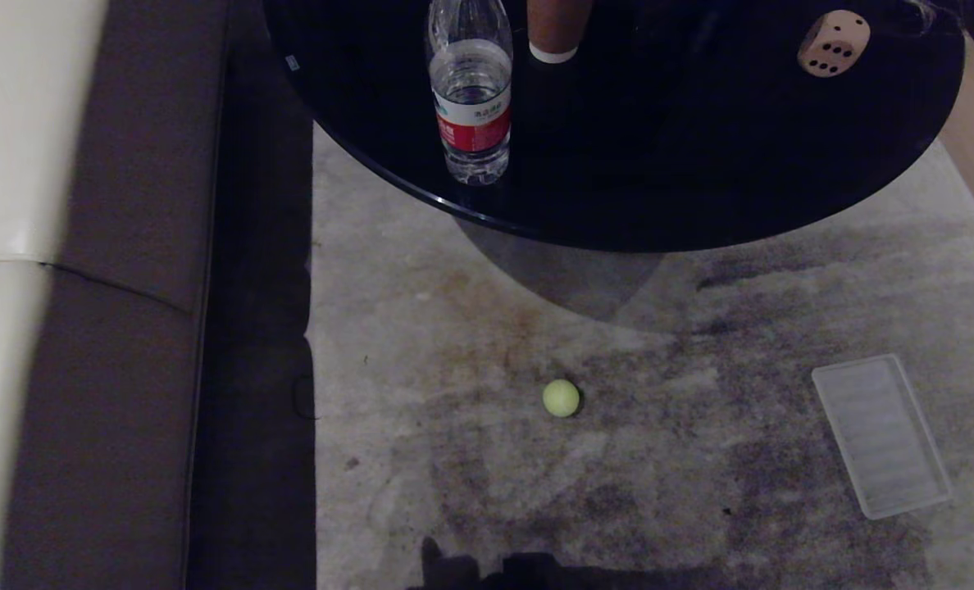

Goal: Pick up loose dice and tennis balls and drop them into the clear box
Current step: Pick up the ball on the floor

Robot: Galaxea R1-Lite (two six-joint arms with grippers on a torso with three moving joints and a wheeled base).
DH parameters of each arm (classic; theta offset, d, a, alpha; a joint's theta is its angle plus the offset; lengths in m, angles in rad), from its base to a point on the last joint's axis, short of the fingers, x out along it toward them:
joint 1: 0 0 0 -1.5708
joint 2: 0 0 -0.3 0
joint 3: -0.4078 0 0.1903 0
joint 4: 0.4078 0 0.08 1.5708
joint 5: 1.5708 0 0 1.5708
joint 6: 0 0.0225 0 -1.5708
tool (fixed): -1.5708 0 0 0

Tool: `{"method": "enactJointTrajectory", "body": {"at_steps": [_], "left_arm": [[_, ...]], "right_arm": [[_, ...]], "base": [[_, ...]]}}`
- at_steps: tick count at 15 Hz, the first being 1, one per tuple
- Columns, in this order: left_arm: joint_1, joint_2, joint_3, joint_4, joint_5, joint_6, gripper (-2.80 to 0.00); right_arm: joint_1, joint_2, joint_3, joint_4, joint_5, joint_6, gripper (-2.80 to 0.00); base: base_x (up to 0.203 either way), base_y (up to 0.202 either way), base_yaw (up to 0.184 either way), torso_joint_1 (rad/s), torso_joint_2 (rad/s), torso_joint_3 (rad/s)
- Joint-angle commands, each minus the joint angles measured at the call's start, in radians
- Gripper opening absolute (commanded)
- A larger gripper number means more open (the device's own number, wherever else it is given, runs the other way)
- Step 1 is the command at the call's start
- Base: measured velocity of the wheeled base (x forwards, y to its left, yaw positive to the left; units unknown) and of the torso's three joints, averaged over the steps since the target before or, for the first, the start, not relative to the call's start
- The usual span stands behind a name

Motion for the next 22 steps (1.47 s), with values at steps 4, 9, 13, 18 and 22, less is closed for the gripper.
{"method": "enactJointTrajectory", "body": {"at_steps": [4, 9, 13, 18, 22], "left_arm": [[0.0, 0.002, 0.002, 0.0, 0.001, -0.001, -2.8], [0.0, 0.002, 0.002, 0.0, 0.002, -0.006, -2.8], [0.0, 0.0, 0.002, 0.0, 0.002, -0.007, -2.8], [0.0, 0.0, 0.002, 0.0, 0.005, -0.013, -2.8], [0.0, 0.0, 0.002, 0.0, 0.005, -0.013, -2.8]], "right_arm": [[0.001, 0.001, 0.0, 0.0, 0.001, -0.006, -2.8], [0.001, 0.001, 0.0, 0.0, 0.0, -0.004, -2.8], [0.002, 0.001, 0.0, -0.001, 0.001, -0.006, -2.8], [0.001, 0.114, -0.126, 0.068, -0.004, 0.005, -2.8], [0.006, 0.494, -0.265, 0.103, 0.042, 0.042, -2.8]], "base": [[0.0, 0.0, 0.0, 0.003, 0.0, -0.196], [0.0, 0.0, 0.0, 0.003, 0.0, -0.2], [0.0, 0.0, 0.0, 0.003, 0.0, -0.078], [0.0, 0.0, 0.0, 0.0, 0.0, 0.0], [0.0, 0.0, 0.0, 0.0, 0.0, 0.0]]}}
